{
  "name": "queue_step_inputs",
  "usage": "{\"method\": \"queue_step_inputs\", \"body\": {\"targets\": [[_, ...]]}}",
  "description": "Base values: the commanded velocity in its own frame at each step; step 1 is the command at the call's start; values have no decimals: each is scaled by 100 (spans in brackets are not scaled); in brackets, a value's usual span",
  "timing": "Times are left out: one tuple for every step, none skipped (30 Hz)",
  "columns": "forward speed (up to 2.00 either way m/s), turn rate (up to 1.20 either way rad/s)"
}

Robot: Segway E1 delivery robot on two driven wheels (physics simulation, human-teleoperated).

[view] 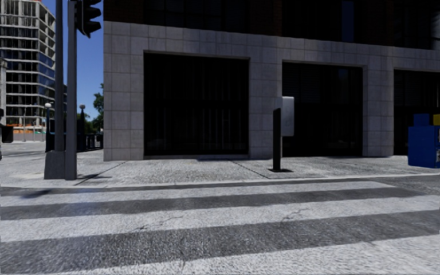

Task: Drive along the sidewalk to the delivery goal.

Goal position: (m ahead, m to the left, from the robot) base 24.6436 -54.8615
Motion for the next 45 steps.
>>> {"method": "queue_step_inputs", "body": {"targets": [[200,0],[200,0],[200,0],[200,0],[200,0],[200,0],[200,0],[200,0],[200,0],[200,0],[200,0],[200,0],[200,0],[200,0],[200,0],[200,0],[200,0],[200,0],[200,0],[200,0],[200,0],[200,0],[200,0],[200,0],[200,0],[200,0],[200,0],[200,0],[200,0],[200,0],[200,0],[200,0],[200,0],[200,0],[200,0],[200,0],[200,0],[200,0],[200,0],[200,0],[200,0],[200,0],[200,0],[200,0],[200,0]]}}
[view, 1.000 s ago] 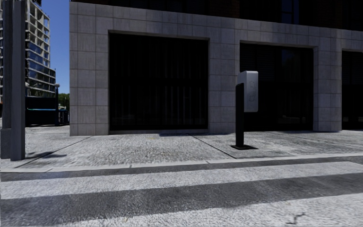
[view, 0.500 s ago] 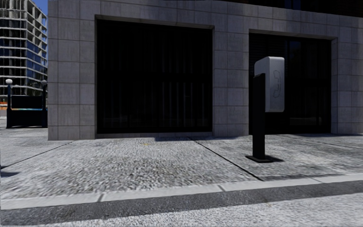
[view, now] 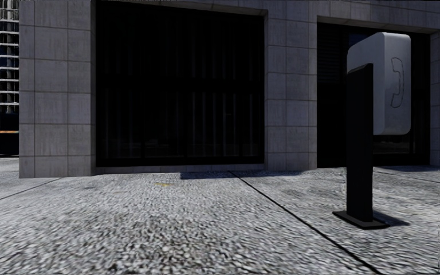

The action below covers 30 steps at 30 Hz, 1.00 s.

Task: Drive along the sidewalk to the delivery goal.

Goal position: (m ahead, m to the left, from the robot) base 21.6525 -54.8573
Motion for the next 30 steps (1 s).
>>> {"method": "queue_step_inputs", "body": {"targets": [[200,0],[200,0],[200,0],[200,0],[200,0],[200,0],[200,-1],[187,-16],[187,-16],[163,-27],[145,-34],[145,-34],[139,-36],[138,-36],[136,-36],[136,-36],[136,-38],[136,-38],[136,-38],[136,-38],[136,-38],[136,-39],[136,-39],[136,-51],[136,-55],[136,-56],[136,-57],[136,-57],[136,-57],[136,-57]]}}
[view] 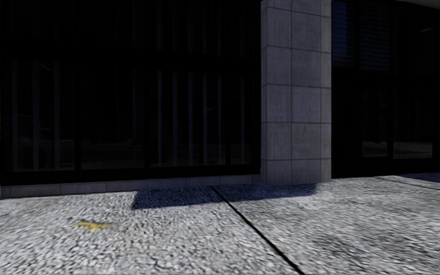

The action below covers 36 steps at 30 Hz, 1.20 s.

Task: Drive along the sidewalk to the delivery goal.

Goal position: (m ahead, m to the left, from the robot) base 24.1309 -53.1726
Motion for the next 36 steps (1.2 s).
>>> {"method": "queue_step_inputs", "body": {"targets": [[136,-57],[136,-58],[136,-58],[136,-58],[136,-60],[136,-61],[136,-61],[136,-63],[136,-64],[136,-64],[136,-64],[137,-64],[139,-64],[139,-64],[140,-65],[141,-66],[142,-67],[142,-67],[150,-67],[167,-67],[188,-67],[188,-67],[194,-67],[196,-67],[196,-67],[196,-67],[194,-71],[194,-77],[194,-81],[194,-81],[193,-82],[193,-82],[193,-82],[193,-82],[193,-82],[193,-82]]}}
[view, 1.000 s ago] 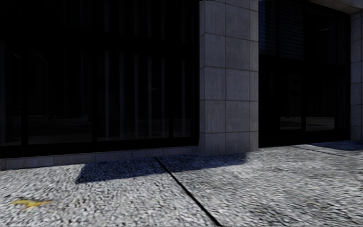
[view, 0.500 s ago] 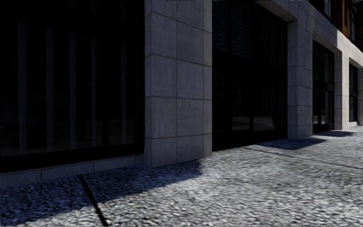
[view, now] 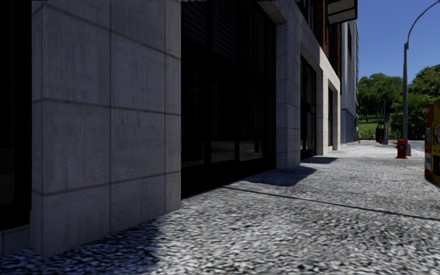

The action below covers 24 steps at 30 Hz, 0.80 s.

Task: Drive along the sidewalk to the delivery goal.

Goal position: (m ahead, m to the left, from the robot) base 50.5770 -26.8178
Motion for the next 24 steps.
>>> {"method": "queue_step_inputs", "body": {"targets": [[200,-82],[200,-82],[200,-82],[200,-82],[200,-82],[200,-82],[200,-82],[200,-82],[200,-82],[200,-82],[200,-82],[200,-81],[200,-81],[200,-70],[200,-64],[200,-45],[200,-45],[200,-4],[200,0],[200,0],[200,0],[200,0],[200,0],[200,0]]}}
